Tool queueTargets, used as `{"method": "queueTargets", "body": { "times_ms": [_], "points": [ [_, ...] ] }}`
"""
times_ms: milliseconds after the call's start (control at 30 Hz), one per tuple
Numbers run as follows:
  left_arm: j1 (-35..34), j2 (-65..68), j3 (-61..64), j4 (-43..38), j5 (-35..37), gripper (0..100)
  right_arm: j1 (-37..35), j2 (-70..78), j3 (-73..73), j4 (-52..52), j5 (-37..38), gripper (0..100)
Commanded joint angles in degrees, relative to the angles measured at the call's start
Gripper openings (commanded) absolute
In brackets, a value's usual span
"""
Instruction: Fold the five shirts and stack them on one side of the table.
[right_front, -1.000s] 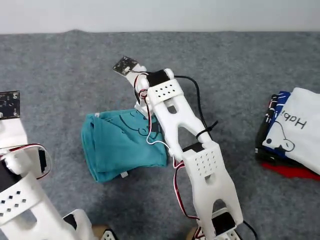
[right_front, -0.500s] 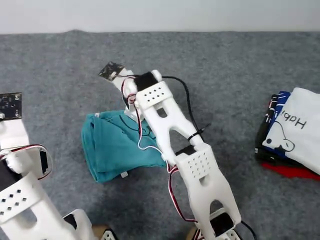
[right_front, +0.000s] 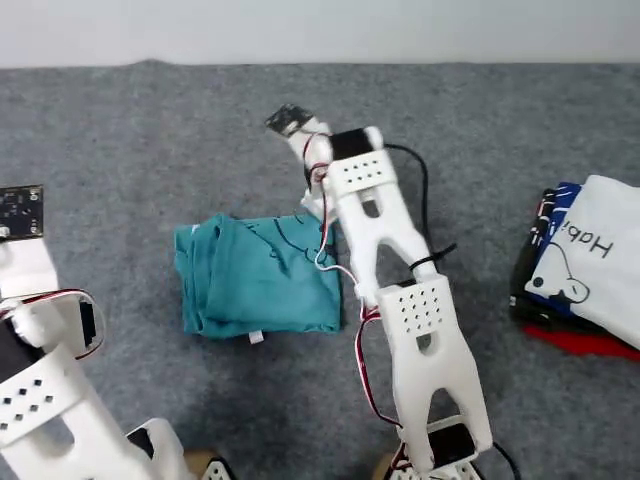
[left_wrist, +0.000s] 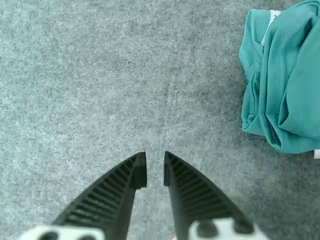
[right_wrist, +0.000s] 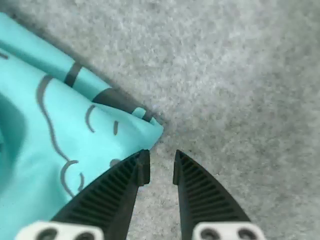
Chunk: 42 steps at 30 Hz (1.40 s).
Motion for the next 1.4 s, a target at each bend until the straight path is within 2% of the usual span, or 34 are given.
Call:
{"method": "queueTargets", "body": {
  "times_ms": [0,167,300,433,600,667,767,933,1133,1367],
  "points": [
    [0.4,-1.0,-0.3,-0.2,0.4,7,-1.3,-0.8,-9.1,4.5,0.5,9.0],
    [0.4,-1.0,-0.3,-0.2,0.4,7,-8.1,-0.2,-17.7,7.5,0.5,9.0],
    [0.4,-1.0,-0.5,-0.2,0.4,7,-12.0,-0.1,-13.5,2.9,0.5,9.0],
    [1.0,-0.6,-5.1,-0.9,0.4,7,-11.6,-0.3,-10.8,0.9,0.3,9.0],
    [10.7,0.5,-7.2,-5.8,0.7,7,-6.9,-0.2,-10.5,3.4,0.1,8.9],
    [15.8,3.7,-7.4,-6.2,3.3,7,-6.0,-0.2,-10.7,5.5,0.1,8.2],
    [22.3,11.8,-8.6,-6.9,8.2,7,-5.9,-0.2,-10.5,8.7,0.1,0.9],
    [31.7,26.6,-14.5,-8.7,11.2,6,-5.6,0.4,-10.5,10.2,0.1,0.9],
    [37.9,40.1,-23.8,-8.3,11.5,2,-3.8,5.2,-10.8,10.2,-0.2,0.9],
    [40.8,46.8,-25.0,-8.3,11.5,1,-0.7,6.8,-10.8,10.4,-3.7,0.9]
  ]
}}
